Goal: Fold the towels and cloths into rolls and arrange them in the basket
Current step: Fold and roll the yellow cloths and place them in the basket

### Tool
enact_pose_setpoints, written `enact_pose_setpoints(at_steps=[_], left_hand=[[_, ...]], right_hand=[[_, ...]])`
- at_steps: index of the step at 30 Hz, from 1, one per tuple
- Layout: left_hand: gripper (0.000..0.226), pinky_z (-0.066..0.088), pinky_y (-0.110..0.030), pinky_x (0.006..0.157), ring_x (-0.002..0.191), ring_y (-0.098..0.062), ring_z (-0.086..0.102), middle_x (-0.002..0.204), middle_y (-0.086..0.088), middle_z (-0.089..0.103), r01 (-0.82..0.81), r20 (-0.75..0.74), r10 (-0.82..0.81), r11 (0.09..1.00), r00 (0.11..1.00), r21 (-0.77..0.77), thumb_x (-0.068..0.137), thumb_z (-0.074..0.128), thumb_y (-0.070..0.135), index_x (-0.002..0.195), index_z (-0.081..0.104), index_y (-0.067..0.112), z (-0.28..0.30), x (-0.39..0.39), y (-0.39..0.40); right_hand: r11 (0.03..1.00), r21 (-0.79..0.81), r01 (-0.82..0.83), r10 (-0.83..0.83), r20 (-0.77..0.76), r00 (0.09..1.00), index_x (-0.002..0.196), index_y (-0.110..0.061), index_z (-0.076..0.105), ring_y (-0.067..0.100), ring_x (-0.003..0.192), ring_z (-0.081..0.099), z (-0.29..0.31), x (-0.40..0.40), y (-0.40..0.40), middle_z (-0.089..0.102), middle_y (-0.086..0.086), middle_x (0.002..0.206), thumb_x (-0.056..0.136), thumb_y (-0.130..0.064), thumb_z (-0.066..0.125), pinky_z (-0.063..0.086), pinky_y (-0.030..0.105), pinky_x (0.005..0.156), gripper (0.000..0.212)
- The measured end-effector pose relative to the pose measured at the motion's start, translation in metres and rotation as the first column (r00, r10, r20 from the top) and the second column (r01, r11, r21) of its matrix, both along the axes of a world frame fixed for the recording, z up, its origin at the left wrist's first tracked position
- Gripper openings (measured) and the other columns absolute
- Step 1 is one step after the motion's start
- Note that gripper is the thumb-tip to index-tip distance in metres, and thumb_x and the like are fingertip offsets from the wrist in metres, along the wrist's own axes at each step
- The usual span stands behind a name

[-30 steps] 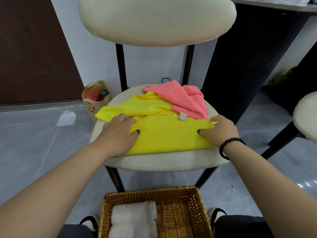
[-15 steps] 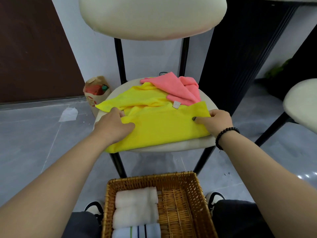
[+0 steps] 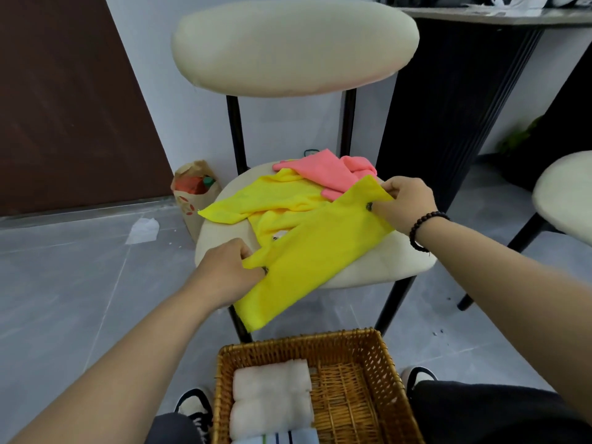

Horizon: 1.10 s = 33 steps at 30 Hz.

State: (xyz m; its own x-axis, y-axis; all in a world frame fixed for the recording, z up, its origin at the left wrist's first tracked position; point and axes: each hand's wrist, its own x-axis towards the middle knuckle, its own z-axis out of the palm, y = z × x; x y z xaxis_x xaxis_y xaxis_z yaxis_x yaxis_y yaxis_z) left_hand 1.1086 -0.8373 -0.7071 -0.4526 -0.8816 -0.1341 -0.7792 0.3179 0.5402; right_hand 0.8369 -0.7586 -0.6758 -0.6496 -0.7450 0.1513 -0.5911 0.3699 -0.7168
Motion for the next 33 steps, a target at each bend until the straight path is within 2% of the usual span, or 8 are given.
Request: enact_pose_setpoints(at_steps=[5, 8, 12, 16, 23, 28, 30, 33], left_hand=[[0.029, 0.044, -0.035, 0.065, 0.086, -0.021, 0.058, 0.094, -0.004, 0.059, 0.118, -0.026, -0.115, 0.982, 0.993, 0.149, 0.088, 0.066, 0.039, 0.099, 0.053, 0.015, -0.006, -0.008, -0.001], [0.028, 0.05, -0.045, 0.08, 0.093, -0.025, 0.061, 0.101, -0.009, 0.062, 0.119, -0.109, -0.094, 0.963, 0.99, 0.243, 0.088, 0.066, 0.039, 0.098, 0.053, 0.017, -0.009, -0.018, -0.002], [0.031, 0.053, -0.041, 0.075, 0.087, -0.029, 0.063, 0.1, -0.014, 0.062, 0.129, -0.223, -0.037, 0.9, 0.974, 0.417, 0.093, 0.061, 0.035, 0.098, 0.052, 0.006, -0.006, -0.028, -0.005], [0.028, 0.058, -0.046, 0.079, 0.099, -0.033, 0.066, 0.114, -0.015, 0.066, 0.153, -0.333, 0.061, 0.801, 0.941, 0.579, 0.096, 0.058, 0.027, 0.114, 0.055, 0.006, -0.003, -0.032, -0.006], [0.031, 0.059, -0.043, 0.08, 0.098, -0.033, 0.068, 0.117, -0.016, 0.066, 0.186, -0.365, 0.062, 0.773, 0.929, 0.606, 0.097, 0.057, 0.027, 0.122, 0.057, 0.009, -0.011, -0.044, -0.005], [0.032, 0.059, -0.036, 0.078, 0.08, -0.028, 0.069, 0.112, -0.02, 0.068, 0.204, -0.328, 0.013, 0.76, 0.945, 0.617, 0.099, 0.051, 0.026, 0.128, 0.051, 0.012, -0.005, -0.051, -0.001], [0.032, 0.057, -0.028, 0.069, 0.071, -0.022, 0.066, 0.109, -0.021, 0.069, 0.196, -0.323, 0.022, 0.755, 0.946, 0.626, 0.101, 0.048, 0.025, 0.13, 0.05, 0.01, -0.002, -0.051, 0.001], [0.032, 0.057, -0.027, 0.061, 0.077, -0.028, 0.066, 0.111, -0.025, 0.066, 0.162, -0.328, 0.067, 0.766, 0.942, 0.622, 0.101, 0.047, 0.022, 0.129, 0.05, 0.007, -0.001, -0.052, 0.005]], right_hand=[[0.99, 0.143, -0.017, 0.047, -0.209, 0.977, 0.095, -0.011, 0.069, 0.019, 0.083, 0.054, 0.022, -0.013, -0.064, 0.062, 0.005, 0.092, 0.081, -0.012, 0.068, 0.044, 0.027, 0.068, 0.014], [0.976, 0.21, -0.052, 0.118, -0.315, 0.942, 0.105, -0.011, 0.068, 0.025, 0.097, 0.059, 0.032, -0.015, -0.104, 0.064, 0.008, 0.107, 0.08, -0.016, 0.073, 0.051, 0.032, 0.077, 0.026], [0.947, 0.298, -0.118, 0.237, -0.405, 0.883, 0.11, -0.011, 0.066, 0.029, 0.106, 0.058, 0.038, -0.007, -0.149, 0.063, 0.009, 0.116, 0.081, -0.017, 0.073, 0.052, 0.041, 0.088, 0.03], [0.927, 0.348, -0.137, 0.301, -0.476, 0.827, 0.112, -0.016, 0.062, 0.029, 0.108, 0.057, 0.034, 0.004, -0.18, 0.062, 0.007, 0.118, 0.084, -0.014, 0.068, 0.052, 0.04, 0.083, 0.029], [0.882, 0.453, -0.13, 0.395, -0.561, 0.728, 0.12, -0.016, 0.055, 0.03, 0.11, 0.056, 0.006, 0.016, -0.198, 0.059, 0.008, 0.122, 0.086, -0.017, 0.066, 0.046, 0.038, 0.085, 0.036], [0.914, 0.348, -0.207, 0.364, -0.484, 0.796, 0.136, -0.009, 0.04, 0.031, 0.124, 0.044, -0.004, 0.014, -0.173, 0.04, 0.011, 0.137, 0.078, -0.023, 0.076, 0.04, 0.041, 0.099, 0.069], [0.926, 0.301, -0.227, 0.347, -0.444, 0.826, 0.138, -0.01, 0.04, 0.03, 0.127, 0.04, 0.001, 0.016, -0.154, 0.037, 0.011, 0.14, 0.081, -0.026, 0.073, 0.037, 0.04, 0.103, 0.068], [0.953, 0.214, -0.215, 0.286, -0.395, 0.873, 0.135, -0.012, 0.044, 0.026, 0.128, 0.041, 0.011, 0.023, -0.108, 0.039, 0.008, 0.139, 0.086, -0.025, 0.067, 0.034, 0.034, 0.103, 0.055]])
